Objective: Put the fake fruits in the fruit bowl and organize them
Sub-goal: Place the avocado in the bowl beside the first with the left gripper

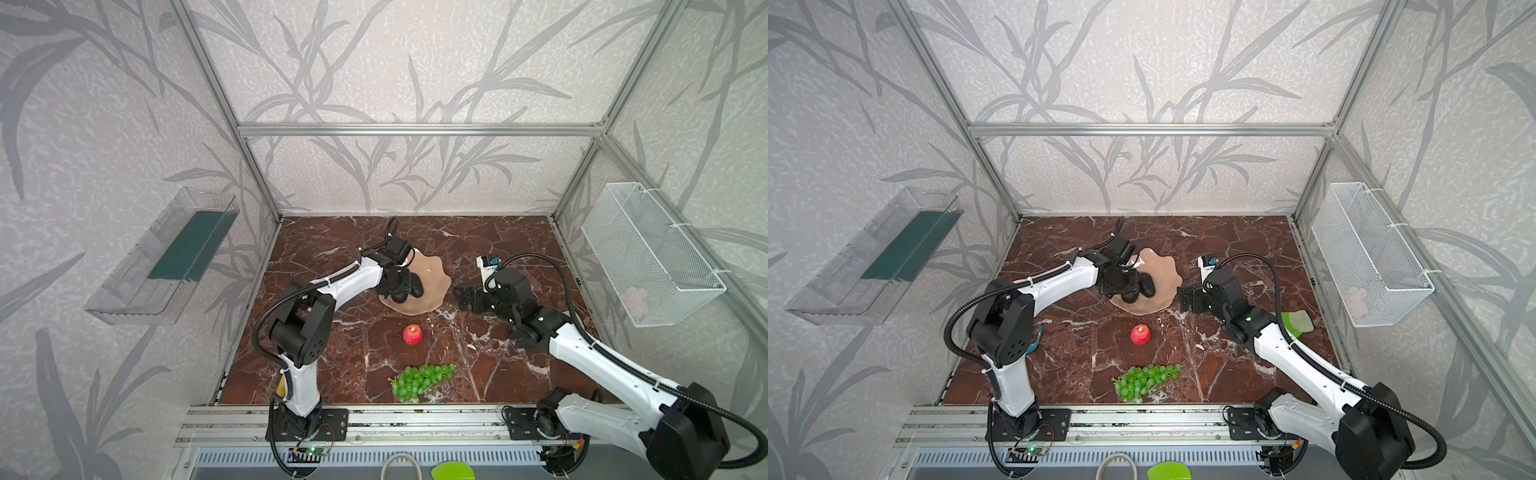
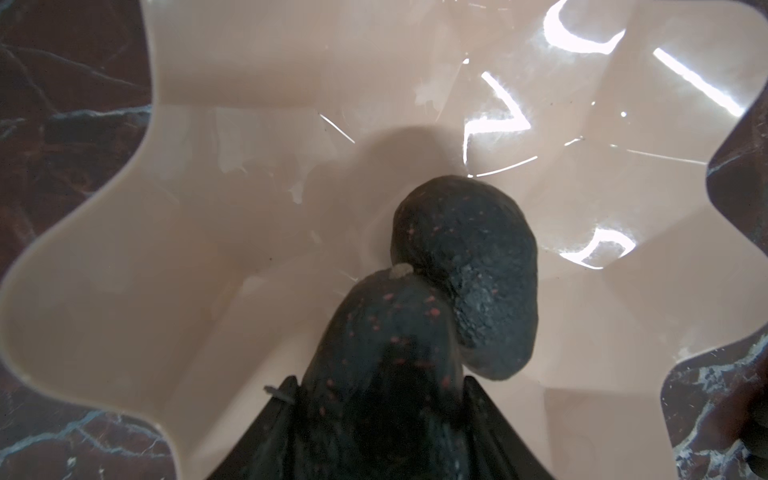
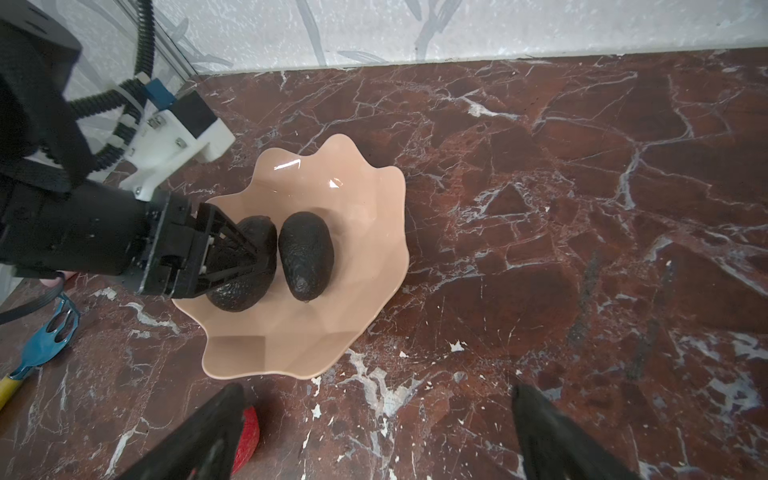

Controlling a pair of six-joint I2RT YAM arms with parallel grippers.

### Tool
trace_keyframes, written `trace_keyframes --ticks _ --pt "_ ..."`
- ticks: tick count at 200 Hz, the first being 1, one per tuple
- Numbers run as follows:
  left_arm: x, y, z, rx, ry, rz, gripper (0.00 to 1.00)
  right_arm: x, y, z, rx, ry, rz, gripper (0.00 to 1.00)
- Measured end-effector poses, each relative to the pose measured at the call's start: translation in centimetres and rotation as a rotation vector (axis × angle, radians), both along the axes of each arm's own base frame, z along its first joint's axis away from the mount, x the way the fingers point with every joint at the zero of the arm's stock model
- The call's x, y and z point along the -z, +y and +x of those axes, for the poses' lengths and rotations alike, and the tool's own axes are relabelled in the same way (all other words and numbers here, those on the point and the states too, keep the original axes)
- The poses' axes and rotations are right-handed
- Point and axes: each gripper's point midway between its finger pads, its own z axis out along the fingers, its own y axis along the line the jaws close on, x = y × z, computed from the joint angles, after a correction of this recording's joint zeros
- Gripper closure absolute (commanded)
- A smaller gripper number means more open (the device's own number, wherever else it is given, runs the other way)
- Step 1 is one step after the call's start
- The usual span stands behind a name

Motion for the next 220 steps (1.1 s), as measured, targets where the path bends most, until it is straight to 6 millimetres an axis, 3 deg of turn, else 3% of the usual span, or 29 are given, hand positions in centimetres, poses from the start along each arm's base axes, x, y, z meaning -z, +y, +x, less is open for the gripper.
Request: trace_keyframes --ticks 24,97,158,170,190,220 --pt "0.6 -0.2 0.4 -0.002 0.011 0.007 0.49 -0.2 -0.2 0.0 0.005 -0.004 0.003 0.01" --pt "0.9 -0.4 0.6 -0.021 0.024 -0.002 0.30 -0.3 -0.5 0.2 0.012 -0.005 0.009 0.01" --pt "0.2 -0.4 0.8 -0.025 0.007 -0.017 0.27 0.0 -0.4 -0.4 -0.007 0.017 0.006 0.01" --pt "-0.8 0.0 1.0 -0.034 -0.019 -0.020 0.27 0.2 -0.2 -0.7 -0.022 0.031 0.001 0.02" --pt "-4.1 1.0 0.8 -0.053 -0.099 -0.040 0.25 0.6 0.9 -1.6 -0.062 0.057 -0.014 0.03" --pt "-12.0 4.9 -0.5 -0.116 -0.342 -0.048 0.18 1.0 4.3 -4.3 -0.151 0.076 -0.048 0.05"
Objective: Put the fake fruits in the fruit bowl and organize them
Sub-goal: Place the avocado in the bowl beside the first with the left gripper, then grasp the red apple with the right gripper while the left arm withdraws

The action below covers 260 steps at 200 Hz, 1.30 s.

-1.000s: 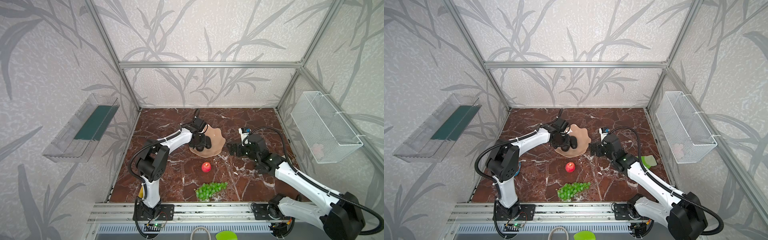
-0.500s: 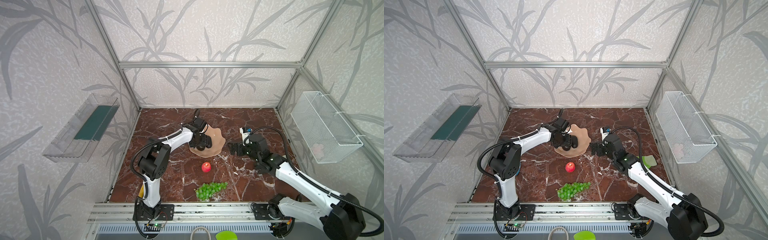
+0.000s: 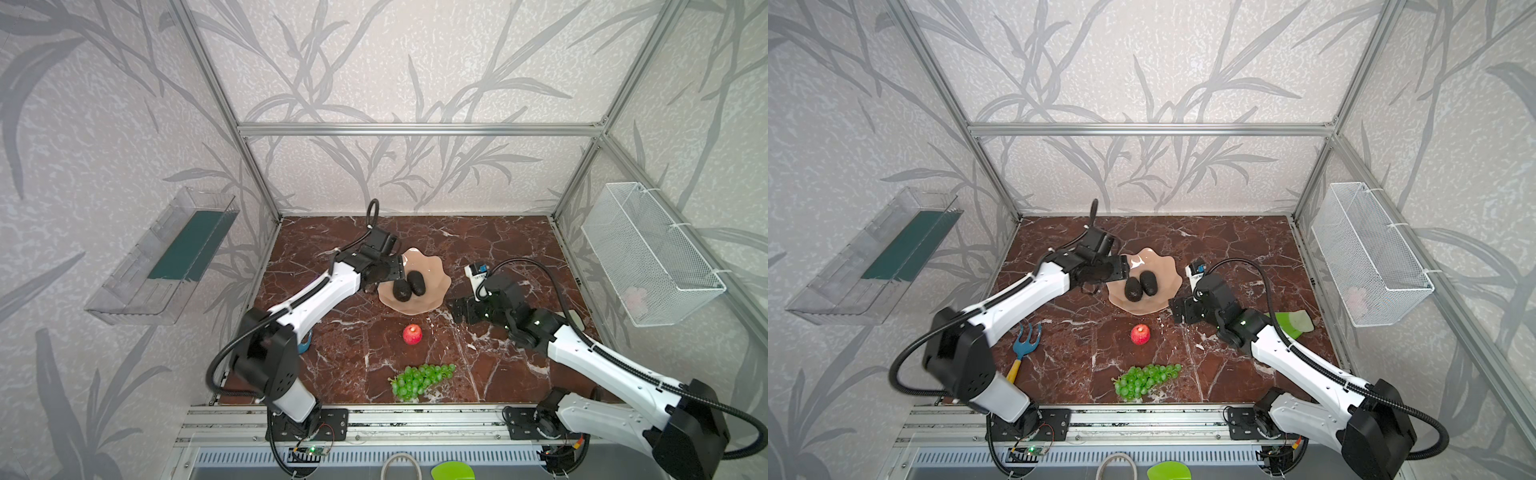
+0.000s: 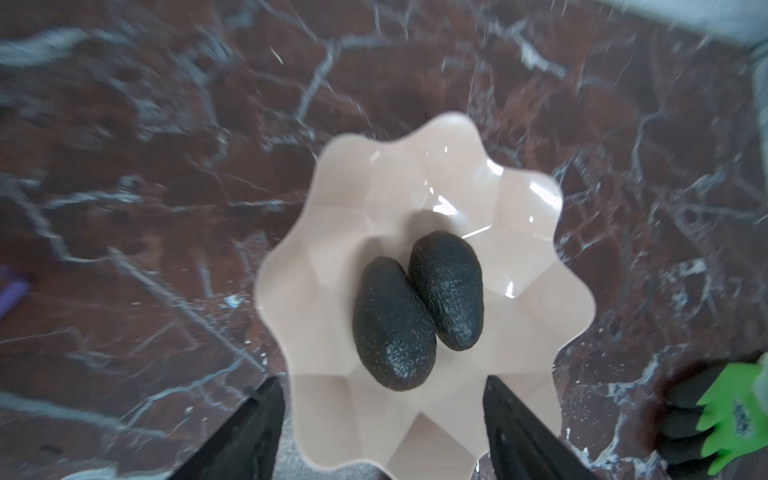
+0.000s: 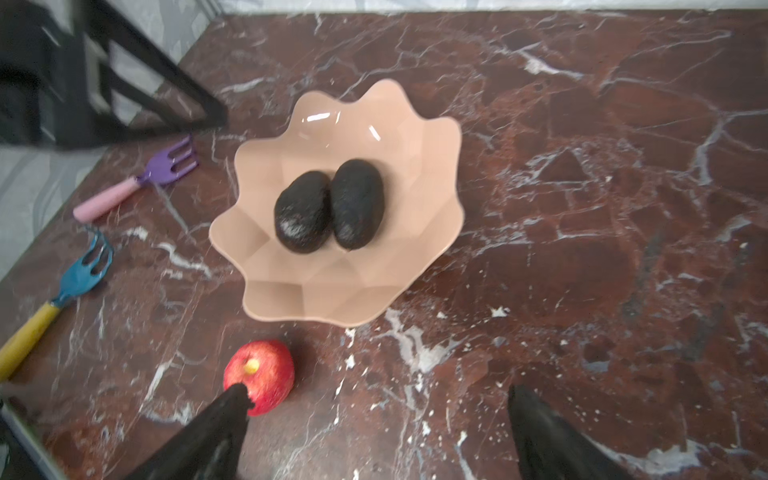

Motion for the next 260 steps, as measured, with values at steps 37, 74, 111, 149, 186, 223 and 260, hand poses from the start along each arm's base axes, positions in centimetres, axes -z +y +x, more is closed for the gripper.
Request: trace_keyframes --ticks 37,74,111,149,186,223,260 --pt "-5.7 6.9 -4.6 -0.127 -0.270 0.008 0.05 0.8 5.2 -3.1 -0.101 0.029 -0.062 0.09" --pt "-5.8 12.1 -8.2 -0.244 -0.351 0.037 0.00 3.9 6.6 -3.1 -0.078 0.104 -0.117 0.12" --pt "-5.0 14.6 -10.6 -0.300 -0.374 0.070 0.00 6.9 8.0 -3.1 -0.063 0.190 -0.145 0.17" --pt "-5.3 15.5 -11.3 -0.320 -0.394 0.081 0.00 9.2 9.9 -2.8 -0.061 0.254 -0.143 0.19" --pt "-5.3 15.7 -11.4 -0.311 -0.395 0.102 0.00 10.5 11.9 -2.3 -0.059 0.289 -0.138 0.19" --pt "-5.2 15.8 -11.6 -0.305 -0.388 0.114 0.00 12.2 13.1 -2.6 -0.067 0.312 -0.166 0.22" --pt "-5.4 15.8 -11.7 -0.308 -0.397 0.108 0.00 13.5 13.4 -3.6 -0.085 0.325 -0.201 0.32"
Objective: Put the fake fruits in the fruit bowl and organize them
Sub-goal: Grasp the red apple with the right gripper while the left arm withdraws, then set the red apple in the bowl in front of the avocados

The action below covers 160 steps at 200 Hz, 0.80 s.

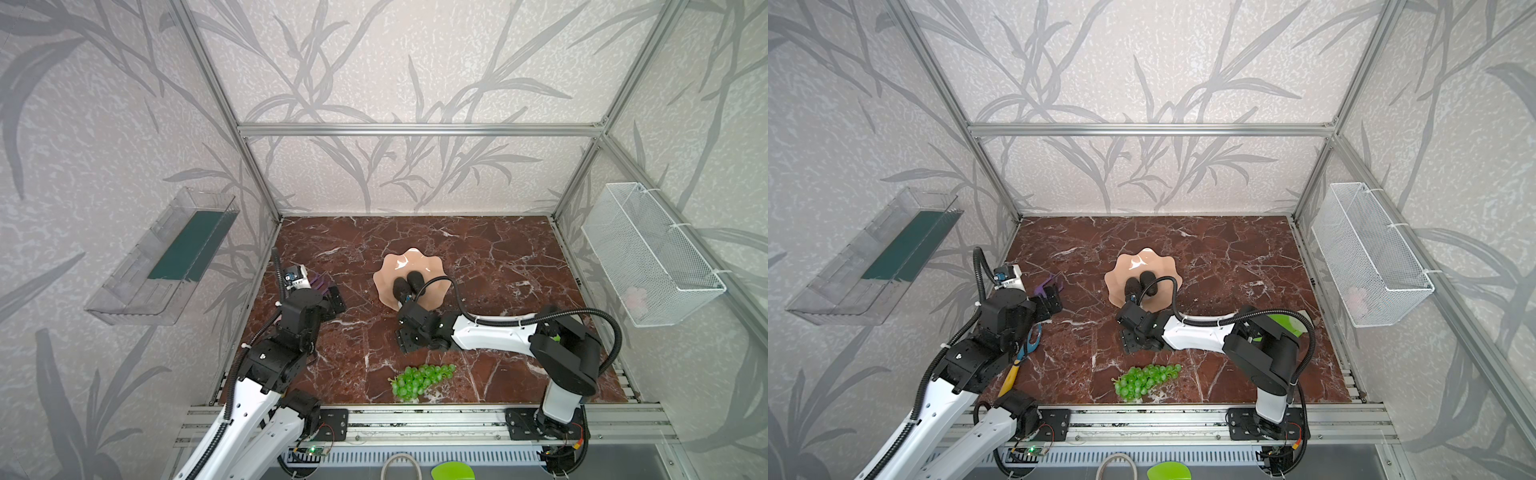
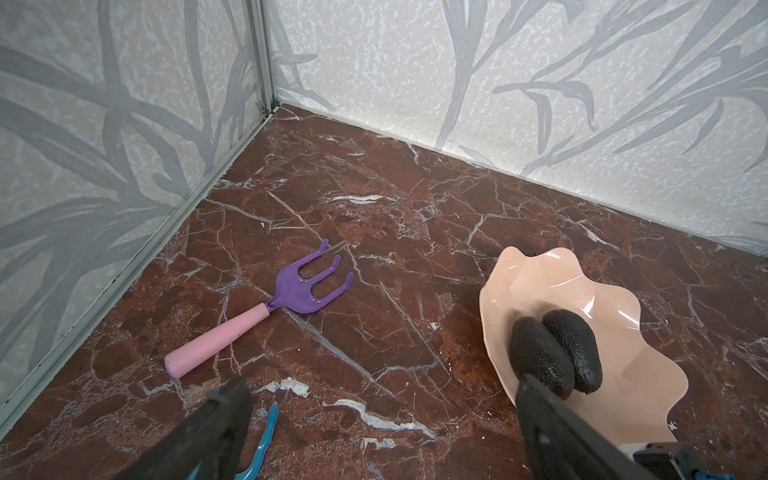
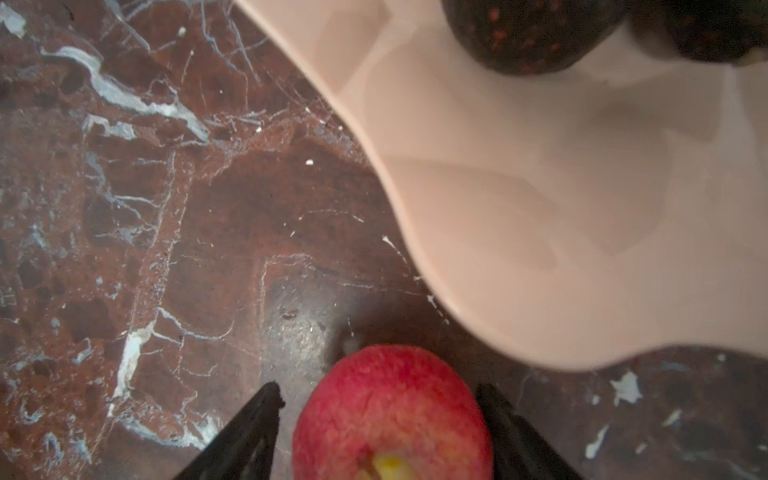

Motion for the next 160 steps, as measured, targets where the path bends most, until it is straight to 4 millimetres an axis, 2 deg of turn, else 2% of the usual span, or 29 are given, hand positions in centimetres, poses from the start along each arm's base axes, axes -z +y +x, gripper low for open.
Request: trace_keyframes --ticks 37,71,92,127,141,160 --pt "-0.1 0.1 0.0 -0.004 -0.002 -0.001 0.00 -0.1 0.0 -0.1 -0.005 -0.021 -0.013 0.45" --pt "-0.1 0.2 -0.1 -0.006 -0.005 -0.002 0.00 -1.5 -0.7 -0.6 -0.022 -0.050 -0.026 0.47" --pt "0.1 0.3 -0.2 -0.010 -0.003 0.002 0.00 -4.4 -1.5 -1.1 -0.038 -0.084 0.013 0.47" --pt "-0.1 0.5 -0.3 -0.017 -0.013 0.001 0.00 -11.8 -2.9 -0.2 -0.044 -0.229 0.106 0.47" --pt "-0.2 0.5 -0.4 -0.016 -0.019 -0.002 0.00 -13.9 -3.8 1.7 -0.019 -0.276 0.127 0.47" --pt "-0.4 0.5 -0.5 -0.014 -0.027 -0.006 0.00 -15.1 -5.2 5.0 0.030 -0.308 0.121 0.47"
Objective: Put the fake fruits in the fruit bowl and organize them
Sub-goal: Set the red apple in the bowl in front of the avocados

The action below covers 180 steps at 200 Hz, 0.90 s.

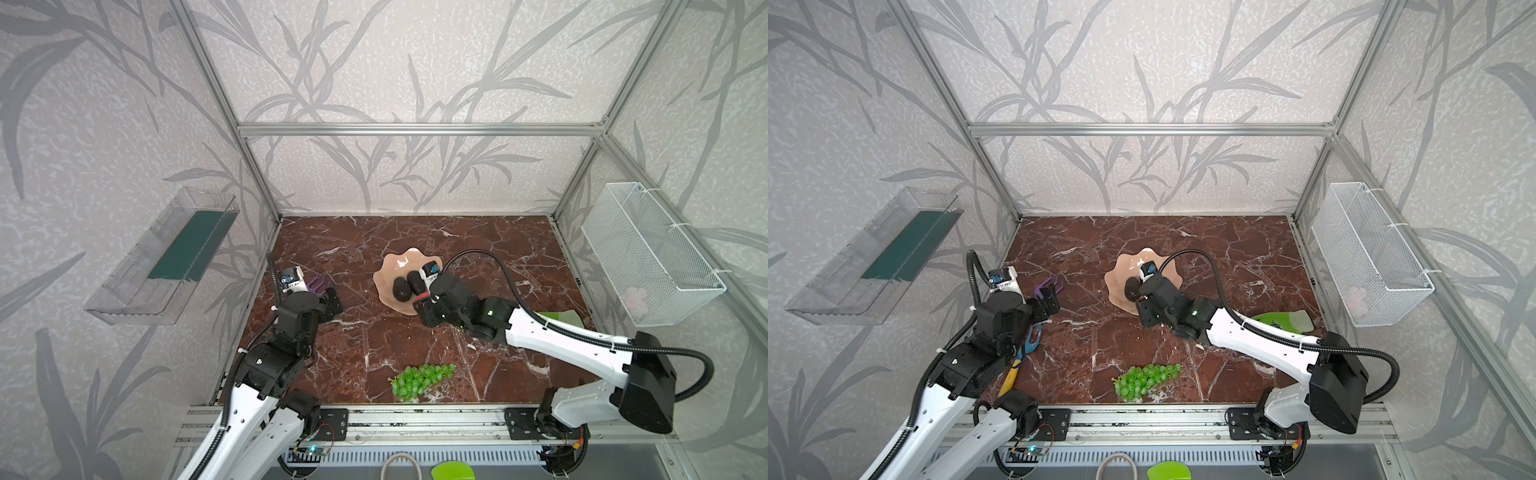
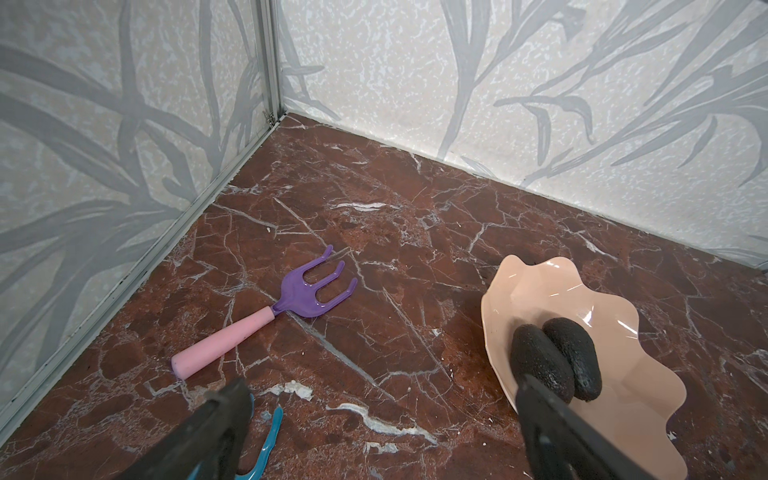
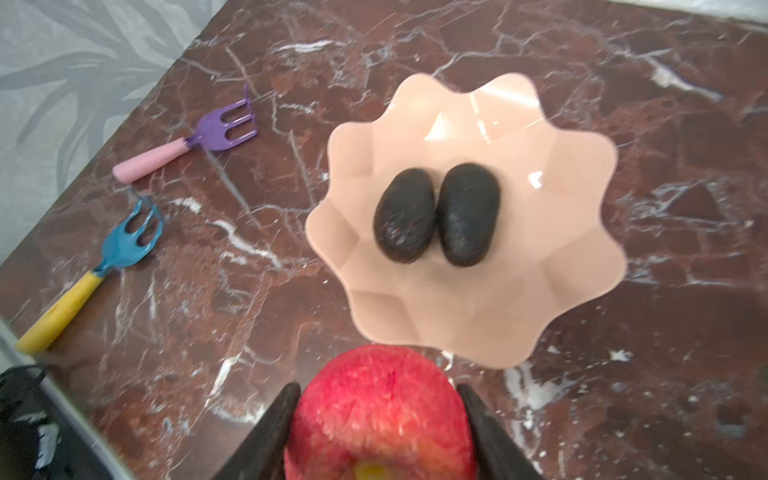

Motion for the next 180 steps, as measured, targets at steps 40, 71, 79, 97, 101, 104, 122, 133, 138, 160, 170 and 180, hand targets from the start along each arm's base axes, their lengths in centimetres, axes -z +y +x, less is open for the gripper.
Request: trace_keyframes --ticks 40,71,79,97,101,104,122,133,138,160,170,180 --pt "-0.3 0.1 -0.7 0.008 -0.012 -0.009 0.00 2.0 0.3 4.3 0.008 0.023 -0.041 0.47" --pt "-0.9 0.3 -1.3 0.013 -0.039 -0.023 0.00 5.6 1.2 5.3 -0.021 0.083 -0.088 0.47" --pt "-1.0 0.4 -1.5 0.013 -0.042 -0.024 0.00 6.4 1.4 5.5 -0.027 0.096 -0.097 0.47" --pt "-0.9 0.5 -1.8 0.012 -0.036 -0.022 0.00 8.0 1.9 5.6 -0.038 0.120 -0.110 0.47" --pt "-0.8 0.5 -1.9 0.013 -0.034 -0.021 0.00 8.3 1.9 5.7 -0.039 0.126 -0.113 0.47" --pt "-0.8 0.6 -1.9 0.012 -0.033 -0.020 0.00 8.5 1.9 5.7 -0.038 0.129 -0.115 0.47" --pt "-0.7 0.6 -2.1 0.012 -0.026 -0.017 0.00 9.8 2.1 5.8 -0.043 0.149 -0.122 0.46" --pt "-0.6 0.7 -2.2 0.012 -0.025 -0.017 0.00 10.3 2.1 5.9 -0.043 0.158 -0.123 0.45" --pt "-0.6 0.7 -2.2 0.012 -0.025 -0.016 0.00 10.5 2.1 6.0 -0.042 0.162 -0.123 0.44" --pt "-0.6 0.7 -2.2 0.012 -0.025 -0.016 0.00 11.1 2.0 6.2 -0.038 0.171 -0.123 0.37" --pt "-0.6 0.7 -2.2 0.012 -0.025 -0.016 0.00 11.2 2.0 6.3 -0.035 0.173 -0.122 0.33" --pt "-0.6 0.7 -2.2 0.012 -0.025 -0.016 0.00 11.3 2.0 6.3 -0.036 0.175 -0.122 0.30"
